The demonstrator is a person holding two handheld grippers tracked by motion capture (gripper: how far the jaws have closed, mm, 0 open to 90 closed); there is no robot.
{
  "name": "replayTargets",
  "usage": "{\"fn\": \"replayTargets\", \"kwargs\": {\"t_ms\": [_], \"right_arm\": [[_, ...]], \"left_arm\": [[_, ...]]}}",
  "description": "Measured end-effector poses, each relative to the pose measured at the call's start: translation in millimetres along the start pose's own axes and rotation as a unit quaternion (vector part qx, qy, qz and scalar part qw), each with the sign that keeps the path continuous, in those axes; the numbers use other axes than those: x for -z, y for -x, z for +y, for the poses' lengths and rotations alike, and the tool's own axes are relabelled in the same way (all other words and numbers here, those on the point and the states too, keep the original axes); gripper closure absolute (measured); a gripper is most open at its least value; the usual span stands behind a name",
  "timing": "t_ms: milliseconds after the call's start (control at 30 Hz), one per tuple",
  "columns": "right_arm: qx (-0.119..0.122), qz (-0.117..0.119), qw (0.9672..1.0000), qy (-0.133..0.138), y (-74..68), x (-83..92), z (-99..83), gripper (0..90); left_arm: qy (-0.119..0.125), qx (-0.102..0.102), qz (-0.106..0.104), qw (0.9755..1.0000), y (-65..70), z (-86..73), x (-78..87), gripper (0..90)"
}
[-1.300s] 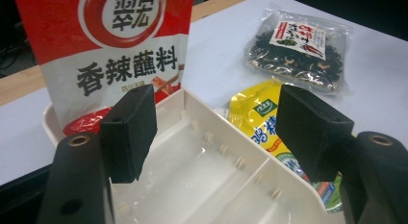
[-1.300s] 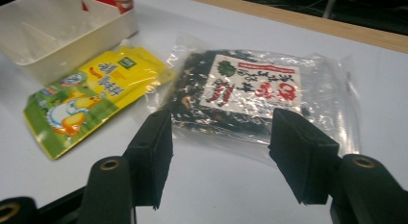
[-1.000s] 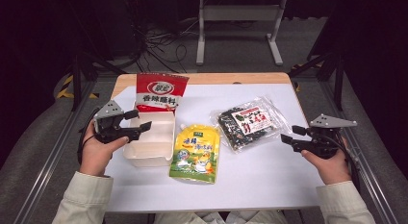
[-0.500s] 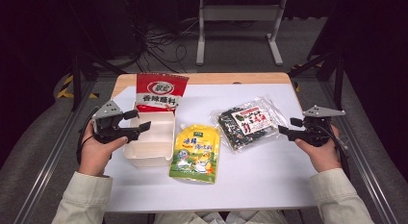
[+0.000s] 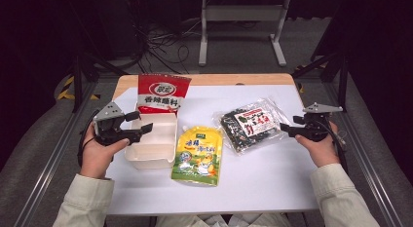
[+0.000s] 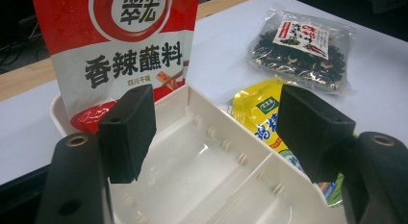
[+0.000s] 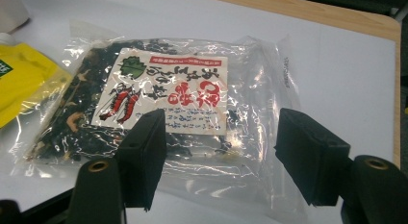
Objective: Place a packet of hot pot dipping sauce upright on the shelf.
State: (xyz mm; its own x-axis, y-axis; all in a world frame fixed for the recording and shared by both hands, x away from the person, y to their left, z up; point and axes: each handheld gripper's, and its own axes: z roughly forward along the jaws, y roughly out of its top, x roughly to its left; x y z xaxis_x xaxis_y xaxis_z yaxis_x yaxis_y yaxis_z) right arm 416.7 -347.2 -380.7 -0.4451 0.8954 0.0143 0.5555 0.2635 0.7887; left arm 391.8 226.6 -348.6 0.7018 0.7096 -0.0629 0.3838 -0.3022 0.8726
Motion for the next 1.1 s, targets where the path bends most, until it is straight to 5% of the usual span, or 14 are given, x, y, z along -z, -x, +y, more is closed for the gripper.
{"fn": "replayTargets", "kwargs": {"t_ms": [967,1100], "right_arm": [[-0.045,-0.013,0.9967,-0.067,22.2,-41.3,-12.4,29.1],[-0.067,-0.009,0.9955,-0.066,24.8,-45.4,-13.7,25.8]], "left_arm": [[-0.016,-0.004,0.002,0.9999,5.7,-10.2,4.6,29.9],[-0.019,-0.004,0.004,0.9998,6.0,-12.5,6.7,29.7]]}}
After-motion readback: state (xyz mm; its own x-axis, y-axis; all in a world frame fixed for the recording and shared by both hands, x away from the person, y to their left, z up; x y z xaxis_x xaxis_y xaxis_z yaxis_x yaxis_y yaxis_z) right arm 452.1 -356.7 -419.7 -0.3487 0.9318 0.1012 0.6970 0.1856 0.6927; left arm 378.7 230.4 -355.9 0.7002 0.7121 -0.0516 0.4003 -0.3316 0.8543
